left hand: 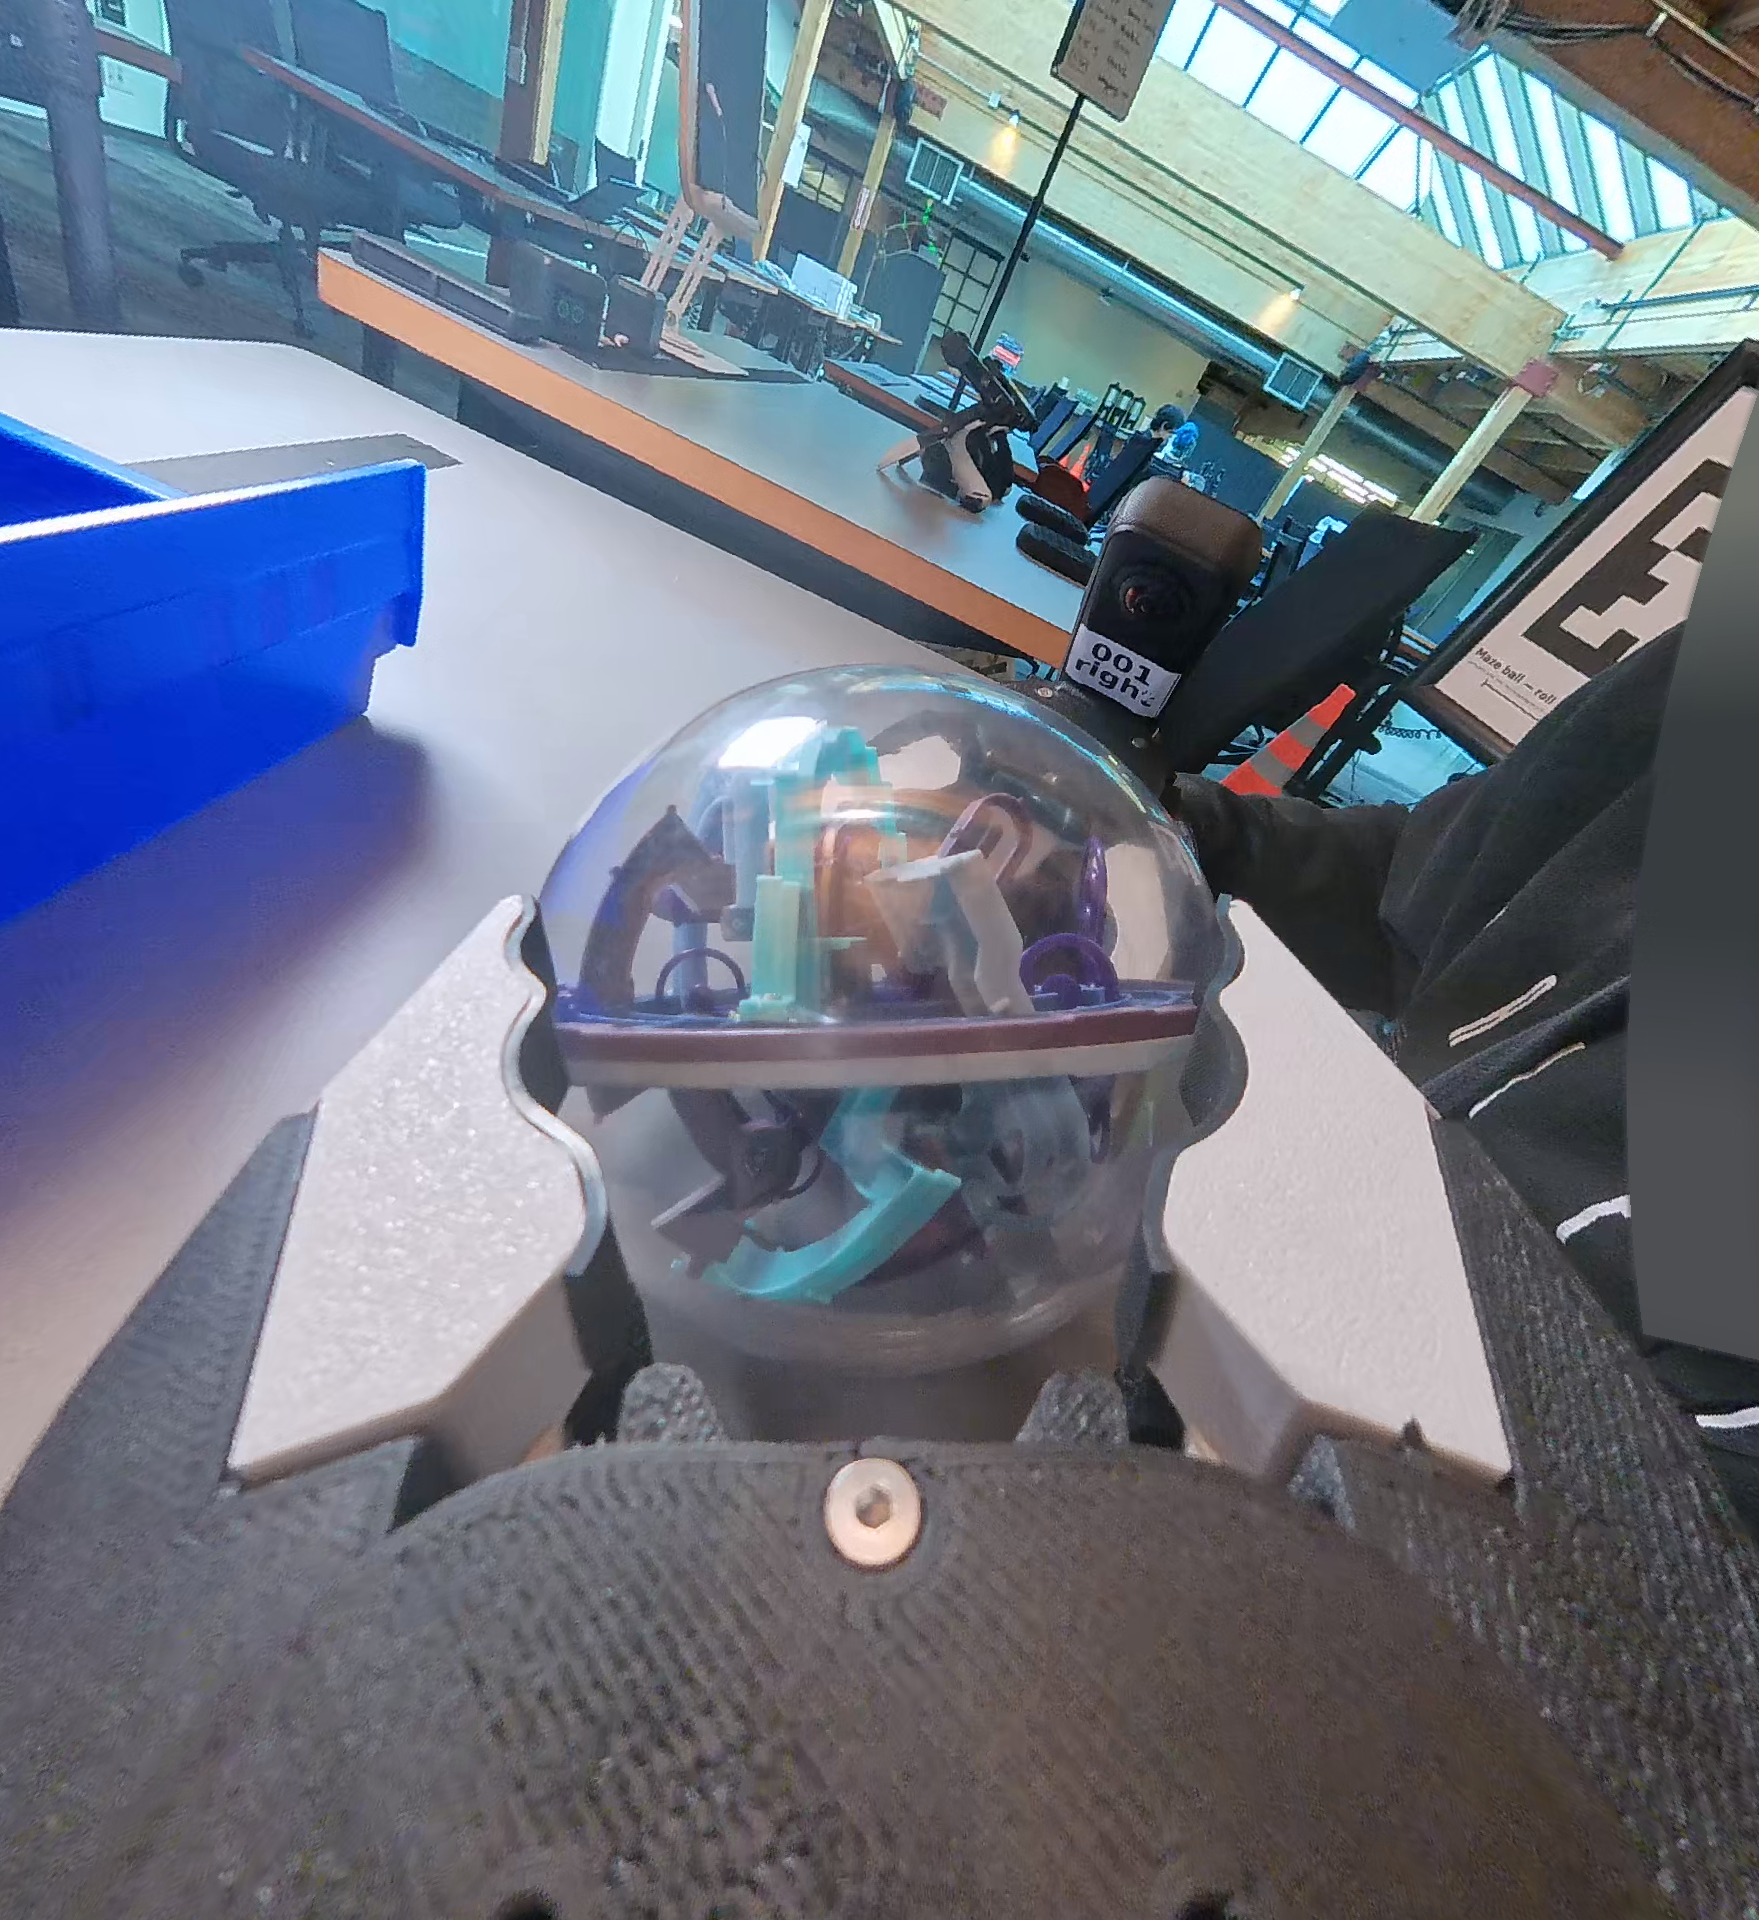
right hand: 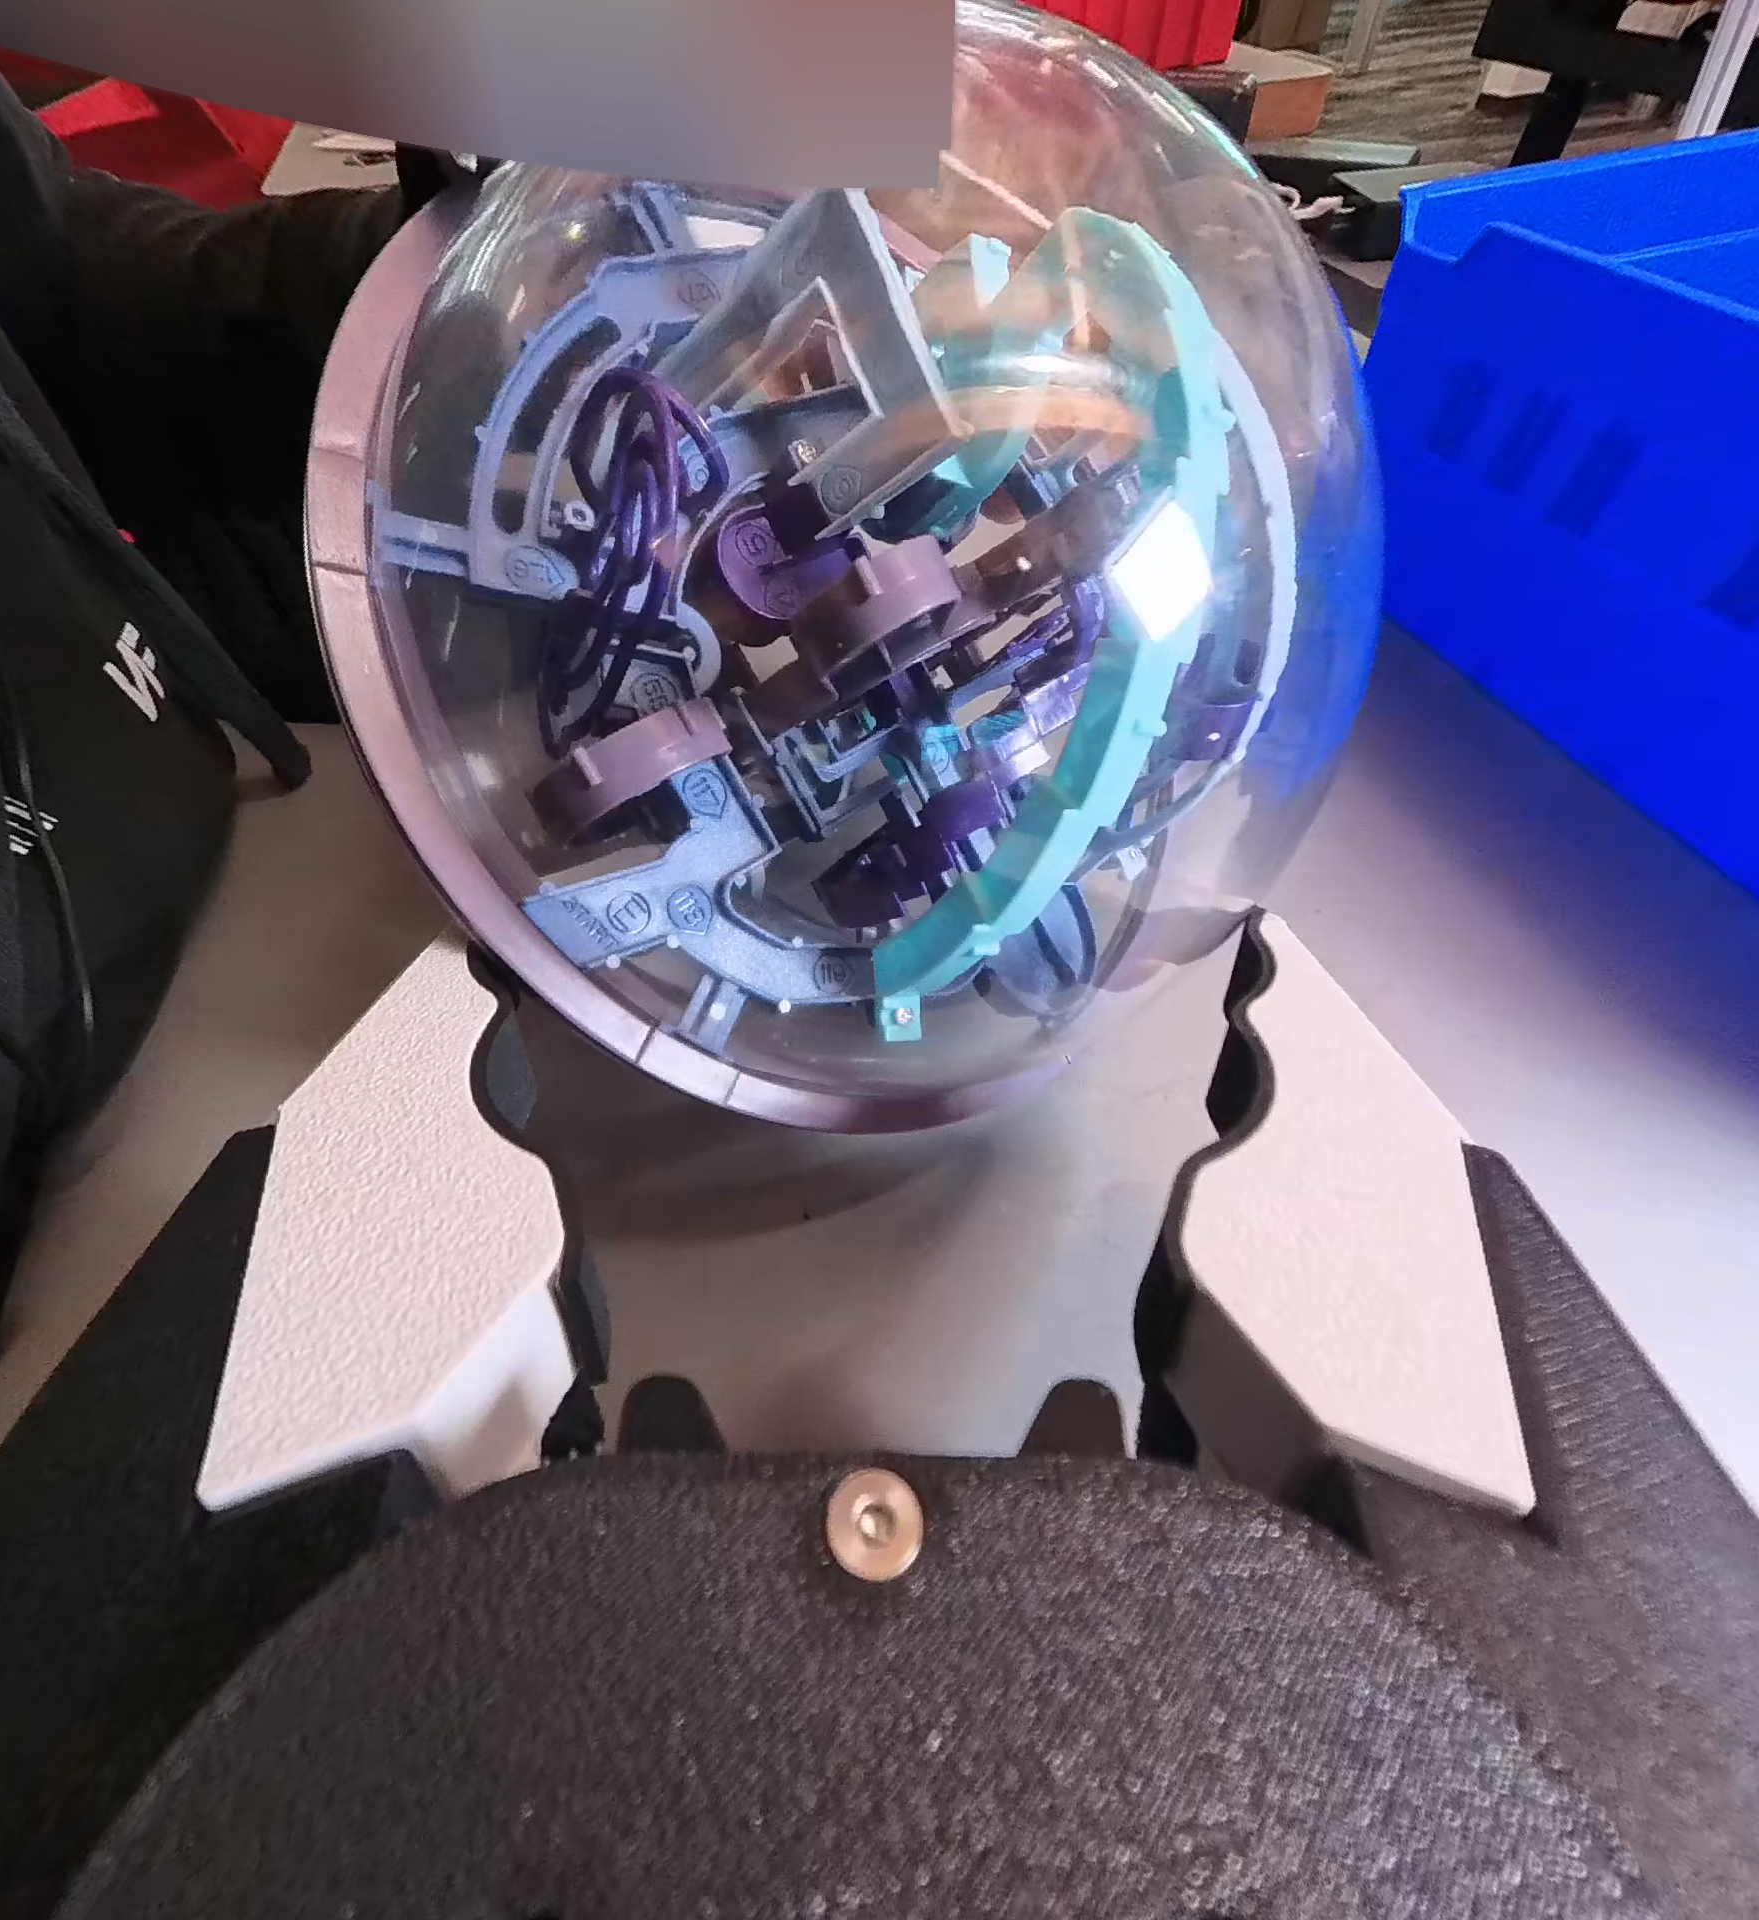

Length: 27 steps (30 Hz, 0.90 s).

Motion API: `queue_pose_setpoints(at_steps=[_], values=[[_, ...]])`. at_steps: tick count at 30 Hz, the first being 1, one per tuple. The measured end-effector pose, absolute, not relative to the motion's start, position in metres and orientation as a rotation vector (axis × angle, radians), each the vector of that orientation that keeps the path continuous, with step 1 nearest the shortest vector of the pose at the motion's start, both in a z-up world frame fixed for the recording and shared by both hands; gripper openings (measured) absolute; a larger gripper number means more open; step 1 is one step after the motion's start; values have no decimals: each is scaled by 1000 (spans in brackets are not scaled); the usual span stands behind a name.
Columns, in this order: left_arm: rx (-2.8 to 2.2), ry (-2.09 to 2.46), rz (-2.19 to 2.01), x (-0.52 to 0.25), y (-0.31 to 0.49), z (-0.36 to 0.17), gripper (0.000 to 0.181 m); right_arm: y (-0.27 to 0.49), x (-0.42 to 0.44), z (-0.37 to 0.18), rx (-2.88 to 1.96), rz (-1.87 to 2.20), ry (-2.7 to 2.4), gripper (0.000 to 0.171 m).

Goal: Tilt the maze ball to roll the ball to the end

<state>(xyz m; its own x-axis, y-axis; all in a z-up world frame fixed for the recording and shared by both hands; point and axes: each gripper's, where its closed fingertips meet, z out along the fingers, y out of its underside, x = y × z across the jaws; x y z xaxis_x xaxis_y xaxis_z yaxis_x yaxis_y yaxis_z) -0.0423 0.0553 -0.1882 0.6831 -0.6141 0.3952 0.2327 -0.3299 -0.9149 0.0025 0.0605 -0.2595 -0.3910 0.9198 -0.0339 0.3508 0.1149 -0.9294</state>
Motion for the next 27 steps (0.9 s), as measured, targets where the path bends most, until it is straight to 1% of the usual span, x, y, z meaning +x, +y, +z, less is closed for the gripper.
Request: queue_pose_setpoints(at_steps=[7, 27], values=[[-1698, 317, -877, -41, 55, -188, 121, 60, 3, -260, -1231, 1265, -1823, 133], [-1609, 546, -695, -27, 33, -180, 117, 47, 4, -274, -1148, 1129, -1944, 134]])
